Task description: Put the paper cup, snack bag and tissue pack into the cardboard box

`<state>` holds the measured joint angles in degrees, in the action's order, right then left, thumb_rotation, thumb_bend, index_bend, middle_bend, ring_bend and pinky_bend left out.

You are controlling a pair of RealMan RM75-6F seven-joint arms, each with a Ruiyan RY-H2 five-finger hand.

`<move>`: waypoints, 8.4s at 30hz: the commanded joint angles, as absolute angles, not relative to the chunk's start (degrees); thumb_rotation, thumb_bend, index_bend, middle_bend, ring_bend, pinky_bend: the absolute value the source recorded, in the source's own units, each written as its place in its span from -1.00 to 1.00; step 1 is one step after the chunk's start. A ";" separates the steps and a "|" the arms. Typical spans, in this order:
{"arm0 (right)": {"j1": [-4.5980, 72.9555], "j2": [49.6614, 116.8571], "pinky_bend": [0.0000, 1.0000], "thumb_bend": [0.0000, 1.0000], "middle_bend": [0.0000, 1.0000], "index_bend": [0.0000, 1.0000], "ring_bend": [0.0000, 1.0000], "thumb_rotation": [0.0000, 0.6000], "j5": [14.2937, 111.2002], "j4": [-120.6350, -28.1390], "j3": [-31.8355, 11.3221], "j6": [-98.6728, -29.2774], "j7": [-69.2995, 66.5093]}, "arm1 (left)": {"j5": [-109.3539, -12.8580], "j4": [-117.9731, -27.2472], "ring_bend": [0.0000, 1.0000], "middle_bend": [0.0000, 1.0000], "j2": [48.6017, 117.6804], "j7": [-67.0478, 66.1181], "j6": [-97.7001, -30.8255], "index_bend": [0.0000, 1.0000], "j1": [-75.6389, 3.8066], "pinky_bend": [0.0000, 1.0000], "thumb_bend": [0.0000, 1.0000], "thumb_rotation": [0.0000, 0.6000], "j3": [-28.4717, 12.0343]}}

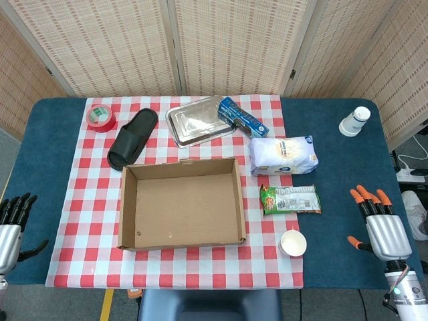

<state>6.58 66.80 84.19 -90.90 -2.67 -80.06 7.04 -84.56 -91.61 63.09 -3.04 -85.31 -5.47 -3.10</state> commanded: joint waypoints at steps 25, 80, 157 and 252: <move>7.24 67.90 -0.73 -1.00 -0.99 -0.66 -0.99 1.00 91.66 -87.37 -2.15 -84.65 2.37 | -86.31 -91.16 -1.00 -1.00 63.33 -2.32 -85.72 -1.00 -5.76 -1.00 -0.67 1.00 -2.78; 19.32 74.85 -0.26 -1.00 -0.74 -0.48 -0.80 1.00 80.39 -99.70 1.26 -59.10 20.14 | -87.20 -91.26 -1.00 -1.00 62.70 -0.91 -85.79 -1.00 -5.57 -1.00 -0.67 1.00 -2.21; 52.31 83.01 -0.54 -1.00 -1.00 -1.00 -1.00 1.00 66.40 -102.75 -18.85 -46.82 10.89 | -83.68 -91.61 -1.00 -1.00 62.33 -1.70 -84.11 -1.00 -5.86 -1.00 -0.67 1.00 -3.20; 35.86 80.56 -0.53 -1.00 -0.59 -0.53 -0.76 1.00 73.24 -70.89 -2.86 -43.33 -1.44 | -82.35 -91.26 -1.00 -1.00 61.73 0.97 -82.67 -1.00 -6.35 -1.00 -0.59 1.00 -3.86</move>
<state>35.90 80.34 73.19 -71.11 -2.86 -43.21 -1.47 -82.35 -91.25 61.73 0.97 -82.68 -6.35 -3.86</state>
